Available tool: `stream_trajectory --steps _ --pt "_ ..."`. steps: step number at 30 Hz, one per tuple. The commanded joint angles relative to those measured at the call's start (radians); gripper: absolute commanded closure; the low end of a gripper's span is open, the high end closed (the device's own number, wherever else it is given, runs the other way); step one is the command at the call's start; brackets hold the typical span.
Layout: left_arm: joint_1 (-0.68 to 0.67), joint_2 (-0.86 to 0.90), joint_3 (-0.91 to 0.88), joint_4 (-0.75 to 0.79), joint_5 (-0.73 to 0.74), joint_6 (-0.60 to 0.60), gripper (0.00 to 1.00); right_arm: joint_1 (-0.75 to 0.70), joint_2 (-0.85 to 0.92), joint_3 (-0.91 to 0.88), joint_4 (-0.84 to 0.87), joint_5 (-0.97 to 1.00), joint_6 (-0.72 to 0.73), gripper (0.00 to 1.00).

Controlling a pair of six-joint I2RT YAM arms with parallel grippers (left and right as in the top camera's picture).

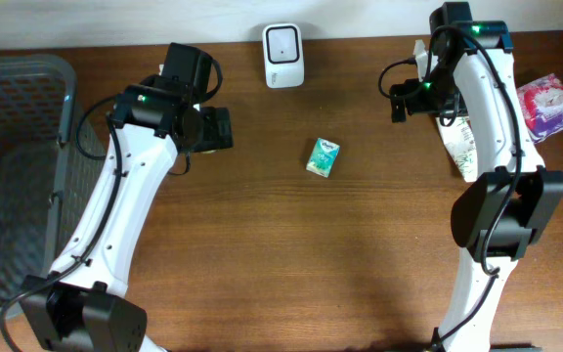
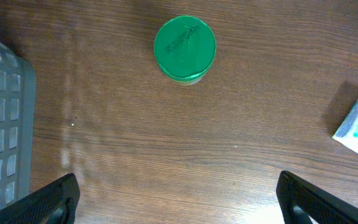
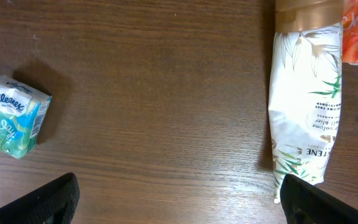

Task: Scan the item barcode
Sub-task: 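Withdraw the left gripper and reach the right gripper to the Kleenex pack, then grasp the Kleenex pack with the right gripper and lift it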

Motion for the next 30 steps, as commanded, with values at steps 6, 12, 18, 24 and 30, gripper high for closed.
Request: stream_trajectory --steps 6,12,18,24,30 --pt "0.003 -0.002 -0.001 -0.001 -0.014 0.016 0.01 -0.001 0.002 -0.005 -0.002 -0.002 0.013 0.01" --pt "0.003 -0.002 -0.001 -0.001 -0.014 0.016 0.01 0.022 0.002 -0.005 0.050 -0.550 0.228 0.01" --pt "0.003 -0.002 -0.001 -0.001 -0.014 0.016 0.01 0.287 0.005 -0.042 0.187 -0.445 0.266 0.30" --pt "0.003 -0.002 -0.001 -0.001 -0.014 0.016 0.01 0.444 0.086 -0.058 0.217 0.064 0.767 0.37" --pt "0.003 -0.002 -0.001 -0.001 -0.014 0.016 0.01 0.497 0.185 -0.061 0.218 0.294 0.896 0.52"
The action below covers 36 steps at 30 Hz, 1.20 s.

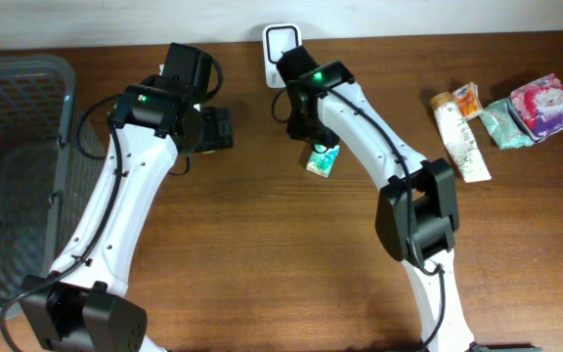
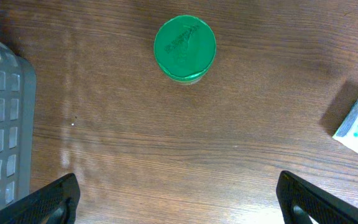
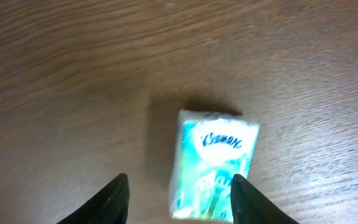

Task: Scan the item barcode
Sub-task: 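Grasp the Kleenex pack with the right gripper and lift it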

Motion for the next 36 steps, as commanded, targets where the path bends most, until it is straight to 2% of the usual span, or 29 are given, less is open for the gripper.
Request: stream_trajectory --steps 1,4,8,9,10,11,12,13,15,17,18,19,20,22,24,26,29,30,31,33,36 --pt "0.002 -0.002 -0.001 -0.001 -0.014 0.016 0.01 0.033 0.059 -0.011 0.008 0.115 0.059 0.52" --pt "0.002 -0.002 -0.001 -0.001 -0.014 0.016 0.01 0.073 0.109 -0.011 0.030 0.204 0.104 0.55" --pt "0.002 -0.002 -0.001 -0.001 -0.014 0.016 0.01 0.098 0.148 -0.011 0.037 0.223 0.103 0.60" --pt "0.002 -0.002 -0.001 -0.001 -0.014 0.016 0.01 0.098 0.147 -0.011 0.034 0.223 0.102 0.70" --pt "0.002 -0.002 -0.001 -0.001 -0.014 0.016 0.01 0.093 0.141 -0.009 0.024 0.223 0.101 0.84" --pt "0.002 -0.002 -0.001 -0.001 -0.014 0.016 0.01 0.078 0.134 0.000 0.006 0.223 0.099 0.85" --pt "0.002 -0.002 -0.001 -0.001 -0.014 0.016 0.01 0.066 0.129 0.014 -0.016 0.222 0.099 0.95" --pt "0.002 -0.002 -0.001 -0.001 -0.014 0.016 0.01 0.041 0.122 0.046 -0.068 0.211 0.092 0.96" --pt "0.002 -0.002 -0.001 -0.001 -0.014 0.016 0.01 -0.010 0.101 0.087 -0.078 0.036 -0.101 0.96" --pt "0.002 -0.002 -0.001 -0.001 -0.014 0.016 0.01 -0.096 0.100 0.156 -0.098 -0.254 -0.370 0.96" --pt "0.002 -0.002 -0.001 -0.001 -0.014 0.016 0.01 -0.157 0.100 0.164 -0.119 -0.495 -0.535 0.96" --pt "0.002 -0.002 -0.001 -0.001 -0.014 0.016 0.01 -0.185 0.100 0.163 -0.133 -0.605 -0.612 0.96" --pt "0.002 -0.002 -0.001 -0.001 -0.014 0.016 0.01 -0.250 0.100 0.163 -0.173 -0.793 -0.758 0.96" --pt "0.002 -0.002 -0.001 -0.001 -0.014 0.016 0.01 -0.306 0.100 0.163 -0.208 -0.882 -0.823 0.96" --pt "0.002 -0.002 -0.001 -0.001 -0.014 0.016 0.01 -0.296 0.100 0.148 -0.211 -0.801 -0.823 0.93" --pt "0.002 -0.002 -0.001 -0.001 -0.014 0.016 0.01 -0.248 0.100 0.148 -0.192 -0.714 -0.818 0.72" --pt "0.002 -0.002 -0.001 -0.001 -0.014 0.016 0.01 -0.142 0.100 0.148 -0.115 -0.327 -0.529 0.65" --pt "0.002 -0.002 -0.001 -0.001 -0.014 0.016 0.01 -0.092 0.102 0.148 -0.100 -0.210 -0.484 0.50" --pt "0.002 -0.002 -0.001 -0.001 -0.014 0.016 0.01 -0.048 0.103 0.148 -0.087 -0.145 -0.474 0.45" --pt "0.002 -0.002 -0.001 -0.001 -0.014 0.016 0.01 0.020 0.103 0.148 -0.082 0.076 -0.301 0.44" --pt "0.002 -0.002 -0.001 -0.001 -0.014 0.016 0.01 0.085 0.127 0.148 -0.075 0.216 -0.256 0.45"
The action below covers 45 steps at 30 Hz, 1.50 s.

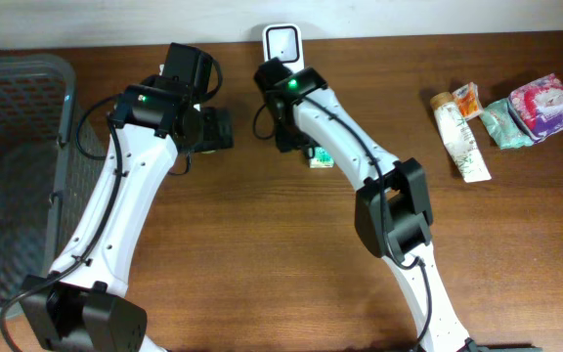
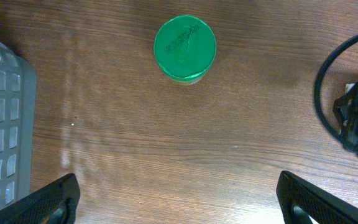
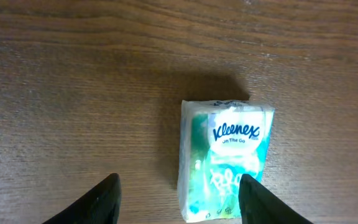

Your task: Scan the item barcode

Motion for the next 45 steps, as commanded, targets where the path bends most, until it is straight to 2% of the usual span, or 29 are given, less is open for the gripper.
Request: stream_trajectory --steps 1,2,4,8,9,10,11,12,14,15,19,24,26,28,30,34,36,39,40,41,44,45 --pt "0.002 -0.002 -0.001 -0.001 -0.014 0.016 0.01 0.026 0.025 0.004 0.016 0.133 0.063 0.45" --pt "0.002 -0.002 -0.001 -0.001 -0.014 0.016 0.01 0.026 0.042 0.003 0.021 0.133 0.063 0.45" --pt "0.002 -0.002 -0.001 -0.001 -0.014 0.016 0.01 0.024 0.062 0.000 0.025 0.136 0.062 0.52" --pt "0.002 -0.002 -0.001 -0.001 -0.014 0.016 0.01 0.024 0.112 -0.003 0.026 0.167 0.062 0.52" --pt "0.002 -0.002 -0.001 -0.001 -0.014 0.016 0.01 0.024 0.112 -0.010 0.024 0.189 0.062 0.66" --pt "0.002 -0.002 -0.001 -0.001 -0.014 0.016 0.01 0.023 0.112 -0.009 0.018 0.200 0.062 0.88" --pt "0.002 -0.002 -0.001 -0.001 -0.014 0.016 0.01 0.023 0.112 -0.009 0.010 0.224 0.062 0.94" --pt "0.002 -0.002 -0.001 -0.001 -0.014 0.016 0.01 0.021 0.112 -0.007 -0.002 0.240 0.058 0.96" --pt "0.002 -0.002 -0.001 -0.001 -0.014 0.016 0.01 0.001 0.092 0.012 -0.027 0.173 0.056 0.96" --pt "0.002 -0.002 -0.001 -0.001 -0.014 0.016 0.01 -0.023 0.066 0.036 -0.034 0.036 -0.002 0.96" --pt "0.002 -0.002 -0.002 -0.001 -0.014 0.016 0.01 -0.190 -0.005 0.054 -0.064 -0.601 -0.302 0.96" --pt "0.002 -0.002 -0.001 -0.001 -0.014 0.016 0.01 -0.430 -0.005 0.037 -0.216 -1.168 -0.688 0.96" --pt "0.002 -0.002 -0.001 -0.001 -0.014 0.016 0.01 -0.471 0.003 -0.050 -0.177 -1.233 -0.687 0.96" --pt "0.002 -0.002 -0.001 -0.001 -0.014 0.016 0.01 -0.494 0.026 -0.174 -0.068 -1.318 -0.682 0.96" --pt "0.002 -0.002 -0.001 -0.001 -0.014 0.016 0.01 -0.526 0.028 -0.275 0.071 -1.289 -0.627 0.96" --pt "0.002 -0.002 -0.001 -0.001 -0.014 0.016 0.01 -0.558 0.014 -0.233 -0.041 -1.065 -0.597 0.96" --pt "0.002 -0.002 -0.001 -0.001 -0.014 0.016 0.01 -0.563 -0.024 -0.207 -0.091 -0.912 -0.547 0.87" --pt "0.002 -0.002 -0.001 -0.001 -0.014 0.016 0.01 -0.564 -0.037 -0.199 -0.153 -0.900 -0.547 0.72" --pt "0.002 -0.002 -0.001 -0.001 -0.014 0.016 0.01 -0.564 -0.037 -0.198 -0.156 -0.900 -0.547 0.61" --pt "0.002 -0.002 -0.001 -0.001 -0.014 0.016 0.01 -0.563 -0.037 -0.198 -0.156 -0.900 -0.547 0.42" --pt "0.002 -0.002 -0.001 -0.001 -0.014 0.016 0.01 -0.563 -0.036 -0.198 -0.125 -0.901 -0.547 0.01" --pt "0.002 -0.002 -0.001 -0.001 -0.014 0.016 0.01 -0.563 -0.036 -0.198 -0.109 -0.900 -0.547 0.01"
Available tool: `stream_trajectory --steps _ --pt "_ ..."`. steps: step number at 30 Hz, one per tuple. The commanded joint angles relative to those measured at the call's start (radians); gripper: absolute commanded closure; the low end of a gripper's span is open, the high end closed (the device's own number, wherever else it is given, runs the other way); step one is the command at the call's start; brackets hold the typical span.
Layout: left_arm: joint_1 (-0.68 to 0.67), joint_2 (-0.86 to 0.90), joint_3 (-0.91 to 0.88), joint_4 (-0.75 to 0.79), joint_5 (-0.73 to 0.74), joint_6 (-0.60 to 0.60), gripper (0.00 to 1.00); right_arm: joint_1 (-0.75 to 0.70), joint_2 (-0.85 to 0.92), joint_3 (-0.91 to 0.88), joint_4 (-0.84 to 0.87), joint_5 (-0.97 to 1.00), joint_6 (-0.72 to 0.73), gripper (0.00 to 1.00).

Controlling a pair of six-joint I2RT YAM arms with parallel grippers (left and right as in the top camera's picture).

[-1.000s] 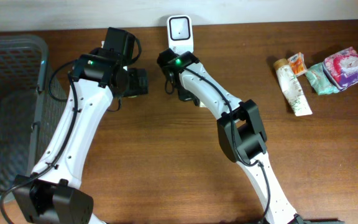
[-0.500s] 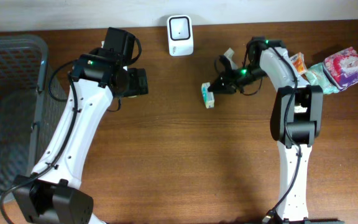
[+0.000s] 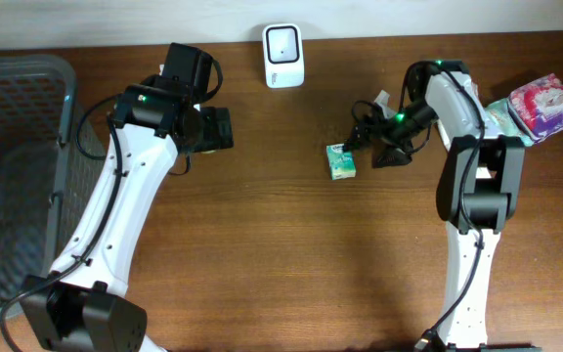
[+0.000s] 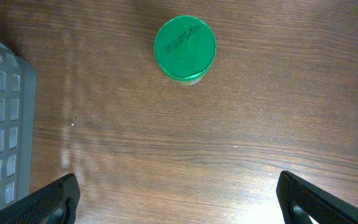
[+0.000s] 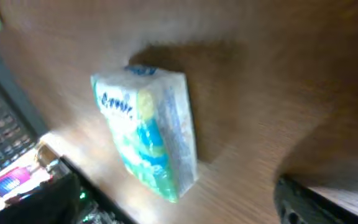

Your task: Scan the item barcode

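Observation:
The item is a small teal Kleenex tissue pack (image 3: 340, 161) on the brown table, below and right of the white barcode scanner (image 3: 283, 54) at the back edge. My right gripper (image 3: 368, 145) is low and tilted just right of the pack, open. In the blurred right wrist view the pack (image 5: 148, 137) lies ahead of the right gripper (image 5: 179, 208), untouched. My left gripper (image 3: 215, 129) hangs open to the left, holding nothing. From the left wrist, the left gripper (image 4: 179, 205) sees only a sliver of the pack.
A green round lid (image 4: 184, 49) stands on the table under the left arm. A grey mesh basket (image 3: 18, 166) fills the left side. A pink packet (image 3: 547, 103) and a teal packet (image 3: 501, 112) lie at the far right.
My right gripper was over the pack looking straight down; now it is low and tilted at the pack's right side. The pack sits slightly further right and turned. The left arm is unchanged.
My right gripper was open over the packets at the far right. It then stood over the tissue pack at the middle, then still over it, nearer the scanner. Now it is beside the shifted pack, on its right. The left arm never moved.

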Motion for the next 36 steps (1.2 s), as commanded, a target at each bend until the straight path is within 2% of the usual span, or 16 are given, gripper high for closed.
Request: stream_trajectory --steps 1,3,4,5,7,11,13,16,18,22,25,29,30,32,34,36 --pt "0.002 -0.002 -0.001 -0.001 -0.014 0.016 0.01 0.002 -0.042 0.004 0.053 0.021 -0.010 0.15" --pt "0.002 -0.002 -0.001 -0.001 -0.014 0.016 0.01 0.041 -0.041 -0.022 0.083 0.072 -0.014 0.18" --pt "0.002 -0.002 -0.001 -0.001 -0.014 0.016 0.01 0.066 -0.041 -0.025 0.101 0.105 -0.013 0.30" --pt "0.002 -0.002 -0.001 -0.001 -0.014 0.016 0.01 0.095 -0.041 -0.025 0.121 0.111 -0.013 0.50" --pt "0.002 -0.002 -0.001 -0.001 -0.014 0.016 0.01 0.116 -0.041 -0.025 0.131 0.111 -0.010 0.78" --pt "0.002 -0.002 -0.002 -0.001 -0.014 0.016 0.01 0.118 -0.039 -0.074 0.181 0.110 0.005 0.80" --pt "0.002 -0.002 -0.001 -0.001 -0.014 0.016 0.01 0.118 -0.039 -0.099 0.213 0.109 0.017 0.96" --pt "0.002 -0.002 -0.001 -0.001 -0.014 0.016 0.01 0.109 -0.040 -0.093 0.190 -0.110 -0.042 0.96" --pt "0.002 -0.002 -0.001 -0.001 -0.014 0.016 0.01 0.060 -0.040 -0.084 0.155 -0.395 -0.157 0.96" --pt "0.002 -0.002 -0.001 -0.001 -0.014 0.016 0.01 -0.042 -0.040 -0.084 0.177 -0.875 -0.232 0.96" --pt "0.002 -0.002 -0.001 -0.001 -0.014 0.016 0.01 -0.018 -0.040 -0.070 0.221 -0.821 -0.224 0.96" --pt "0.002 -0.002 -0.001 -0.001 -0.014 0.016 0.01 -0.005 -0.040 -0.071 0.195 -0.026 0.039 0.96" --pt "0.002 -0.002 -0.001 -0.001 -0.014 0.016 0.01 -0.005 -0.040 -0.071 0.177 0.047 0.042 0.96" --pt "0.002 -0.002 -0.001 -0.001 -0.014 0.016 0.01 0.004 -0.040 -0.071 0.172 0.065 0.042 0.90" --pt "0.002 -0.002 -0.001 -0.001 -0.014 0.016 0.01 0.010 -0.041 -0.061 0.159 0.061 0.043 0.75" --pt "0.002 -0.002 -0.001 -0.001 -0.014 0.016 0.01 0.010 -0.046 0.047 0.018 0.014 0.042 0.74"
